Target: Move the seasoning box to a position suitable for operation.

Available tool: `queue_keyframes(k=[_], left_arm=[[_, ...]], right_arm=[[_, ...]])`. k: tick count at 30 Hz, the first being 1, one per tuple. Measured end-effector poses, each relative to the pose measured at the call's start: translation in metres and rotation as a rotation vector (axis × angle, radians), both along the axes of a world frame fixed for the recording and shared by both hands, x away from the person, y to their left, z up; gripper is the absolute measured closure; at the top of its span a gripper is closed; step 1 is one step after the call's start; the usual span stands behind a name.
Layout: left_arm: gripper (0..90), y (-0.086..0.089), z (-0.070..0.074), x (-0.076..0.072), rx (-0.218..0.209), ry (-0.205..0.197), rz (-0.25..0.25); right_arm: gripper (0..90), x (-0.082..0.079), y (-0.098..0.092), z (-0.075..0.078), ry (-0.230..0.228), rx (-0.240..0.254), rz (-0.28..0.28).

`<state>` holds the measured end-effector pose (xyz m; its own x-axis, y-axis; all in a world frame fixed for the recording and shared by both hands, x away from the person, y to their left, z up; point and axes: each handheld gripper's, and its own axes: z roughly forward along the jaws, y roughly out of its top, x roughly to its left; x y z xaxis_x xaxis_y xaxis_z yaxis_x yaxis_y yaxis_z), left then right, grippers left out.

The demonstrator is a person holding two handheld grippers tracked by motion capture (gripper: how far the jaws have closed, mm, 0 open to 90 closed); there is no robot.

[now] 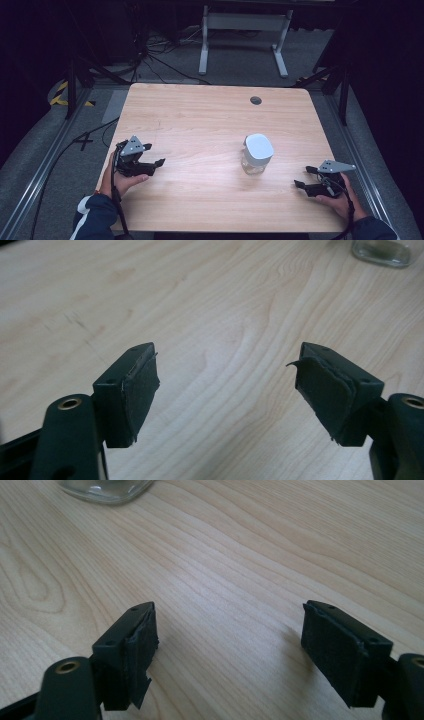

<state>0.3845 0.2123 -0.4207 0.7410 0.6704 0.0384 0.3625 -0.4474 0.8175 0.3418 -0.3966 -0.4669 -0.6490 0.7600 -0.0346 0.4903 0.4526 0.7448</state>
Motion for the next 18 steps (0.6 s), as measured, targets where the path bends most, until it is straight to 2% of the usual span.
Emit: queue_keyframes(k=[2, 4, 8, 13, 14, 18], left_arm=[[26.3, -0.003, 0.006, 0.003, -0.003, -0.016, -0.010], [26.5, -0.006, 0.008, 0.004, -0.011, -0.015, -0.008], [28.0, -0.027, 0.020, 0.017, -0.016, -0.028, -0.054], [29.6, -0.067, 0.040, 0.037, -0.014, -0.057, -0.122], [29.8, -0.073, 0.042, 0.038, -0.027, -0.052, -0.127], [32.2, -0.108, 0.052, 0.051, -0.002, -0.057, -0.186]], right_arm=[[22.4, 0.002, 0.002, 0.000, 0.005, 0.001, 0.007], [22.3, 0.002, 0.002, 0.000, 0.004, -0.002, 0.011], [22.3, 0.002, 0.002, 0.000, 0.004, -0.001, 0.008], [22.3, 0.002, 0.002, 0.000, 0.003, -0.001, 0.009], [22.3, 0.002, 0.002, 0.000, 0.002, -0.001, 0.010], [22.3, 0.002, 0.002, 0.000, 0.003, -0.001, 0.009]])
